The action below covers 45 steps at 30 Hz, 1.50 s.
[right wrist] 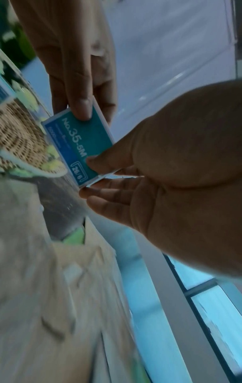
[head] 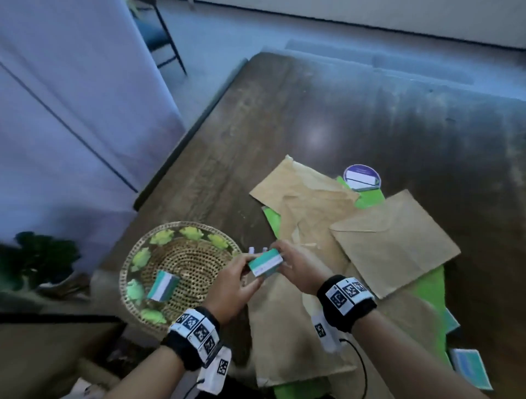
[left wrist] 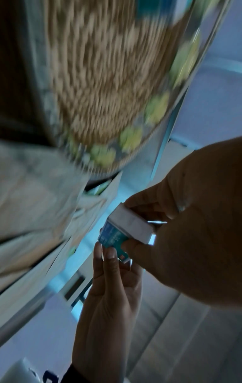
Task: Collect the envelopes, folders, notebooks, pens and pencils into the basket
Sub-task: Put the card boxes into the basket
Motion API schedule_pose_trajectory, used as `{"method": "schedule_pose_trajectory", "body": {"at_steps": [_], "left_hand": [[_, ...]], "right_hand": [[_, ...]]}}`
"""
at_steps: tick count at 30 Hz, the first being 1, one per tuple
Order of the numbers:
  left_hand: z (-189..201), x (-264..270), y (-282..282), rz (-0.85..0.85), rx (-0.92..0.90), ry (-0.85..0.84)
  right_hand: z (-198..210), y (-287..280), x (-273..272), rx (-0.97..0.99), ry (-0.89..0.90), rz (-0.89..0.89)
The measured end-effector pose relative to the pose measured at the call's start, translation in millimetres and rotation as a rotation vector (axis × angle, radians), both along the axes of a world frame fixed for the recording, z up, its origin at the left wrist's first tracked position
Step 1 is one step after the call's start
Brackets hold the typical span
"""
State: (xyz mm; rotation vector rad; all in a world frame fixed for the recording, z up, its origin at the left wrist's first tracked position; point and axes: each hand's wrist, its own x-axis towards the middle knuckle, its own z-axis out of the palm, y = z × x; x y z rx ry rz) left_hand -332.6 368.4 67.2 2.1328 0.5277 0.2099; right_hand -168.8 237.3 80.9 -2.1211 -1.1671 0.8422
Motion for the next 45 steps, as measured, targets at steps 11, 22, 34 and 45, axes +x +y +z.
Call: {"method": "schedule_pose_trajectory", "body": {"at_steps": [11, 22, 34, 45], "left_hand": [[-50.9, -135.1, 92.1, 0.279, 0.287, 0.330], [-78.6, -157.4, 100.1, 0.322, 0.456, 0.506], [-80.6, -150.8, 118.6, 0.323, 0.439, 0.594], [-74.0, -151.5, 126.2, 0.190, 0.426, 0.627]], "right_hand": [[-48.4, 166.1, -104.3, -0.218, -0.035, 0.376], [-89.8, 193.9, -146.4, -0.244, 0.089, 0.290], [-107.0, 194.4, -151.5, -0.188, 0.092, 0.277], [-119.4, 187.9, -150.3, -0.228, 0.135, 0.247]]}}
